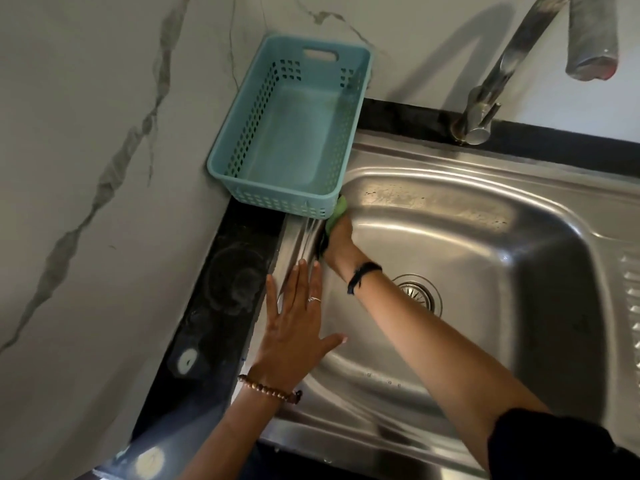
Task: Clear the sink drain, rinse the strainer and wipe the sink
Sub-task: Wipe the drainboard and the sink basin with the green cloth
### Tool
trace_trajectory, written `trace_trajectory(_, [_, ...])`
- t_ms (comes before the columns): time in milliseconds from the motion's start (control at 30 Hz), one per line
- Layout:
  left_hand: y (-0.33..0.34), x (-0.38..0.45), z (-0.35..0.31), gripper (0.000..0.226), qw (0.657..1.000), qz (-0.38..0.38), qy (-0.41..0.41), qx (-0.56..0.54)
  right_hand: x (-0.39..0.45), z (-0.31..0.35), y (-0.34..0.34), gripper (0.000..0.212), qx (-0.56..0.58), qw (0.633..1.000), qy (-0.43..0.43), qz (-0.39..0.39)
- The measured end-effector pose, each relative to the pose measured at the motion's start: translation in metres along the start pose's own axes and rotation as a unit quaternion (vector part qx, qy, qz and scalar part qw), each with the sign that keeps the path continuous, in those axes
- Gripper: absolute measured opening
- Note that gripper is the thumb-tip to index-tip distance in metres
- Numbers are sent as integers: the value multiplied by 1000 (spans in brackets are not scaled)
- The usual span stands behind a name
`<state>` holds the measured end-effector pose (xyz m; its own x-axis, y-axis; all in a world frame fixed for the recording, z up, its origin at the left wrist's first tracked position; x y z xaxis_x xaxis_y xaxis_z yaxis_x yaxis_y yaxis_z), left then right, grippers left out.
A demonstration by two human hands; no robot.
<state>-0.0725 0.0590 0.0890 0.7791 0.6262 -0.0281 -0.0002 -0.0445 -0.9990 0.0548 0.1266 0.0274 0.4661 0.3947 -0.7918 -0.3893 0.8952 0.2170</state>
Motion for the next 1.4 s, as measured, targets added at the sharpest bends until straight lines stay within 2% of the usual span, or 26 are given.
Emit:
trace_trajectory(33, [1,1,0,110,1000,-3,-2,0,8,-9,-7,50,-54,998,-39,-23])
trace_trajectory(67, [3,2,-1,112,1000,-6,-3,-3,1,-19,-12,54,-78,996,-37,3])
trace_trajectory(100, [5,3,-1,115,1000,-7,-3,-6,-2,-28,-25,50,-85,996,-38,8])
trace_trajectory(200, [8,4,1,128,1000,-2,-5,-1,-22,-56,-35,37,-38,993,44,102])
trace_trajectory(300, [5,3,2,131,1000,-13,-5,-21,-31,-59,-41,36,-44,983,33,178])
trace_trajectory(400, [4,4,3,124,999,-20,-16,-48,-30,-64,-38,33,-87,977,-13,196])
trace_trajectory(500, [5,7,4,122,999,-12,-32,-41,-24,-72,-38,45,-121,979,-48,154])
trace_trajectory(600, [5,13,3,131,999,-30,-18,-18,-16,-65,-34,48,-88,988,-29,126])
trace_trajectory(667, [8,15,0,142,1000,-24,2,8,-6,-51,-27,49,-83,991,-35,100])
trace_trajectory(867, [8,12,-3,139,998,2,-5,58,32,19,-5,38,9,998,-49,48])
trace_trajectory(933, [9,11,-2,139,997,3,-4,81,42,29,-7,39,63,996,-47,38])
trace_trajectory(1033, [12,11,-3,143,995,-4,3,104,47,38,-15,37,76,995,-64,-7])
trace_trajectory(1133, [9,13,-8,130,990,-18,8,137,55,53,-23,32,104,992,-55,-54])
trace_trajectory(1233, [3,17,-14,114,985,-19,8,173,57,62,-33,25,159,985,-42,-61])
trace_trajectory(1400, [8,33,-14,107,984,-16,6,179,62,81,-65,23,235,967,-36,-91])
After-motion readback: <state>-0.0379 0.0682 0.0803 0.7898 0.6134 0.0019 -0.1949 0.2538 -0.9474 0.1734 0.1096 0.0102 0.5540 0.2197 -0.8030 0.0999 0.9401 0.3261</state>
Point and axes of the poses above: each hand's wrist, its own x-axis towards the middle knuckle, its own y-axis out of the palm, z = x × y, the point moved 6 cm from there along x, towards the middle knuckle, and after that the axes turned 8 degrees about -z, right-handed, at the moved point
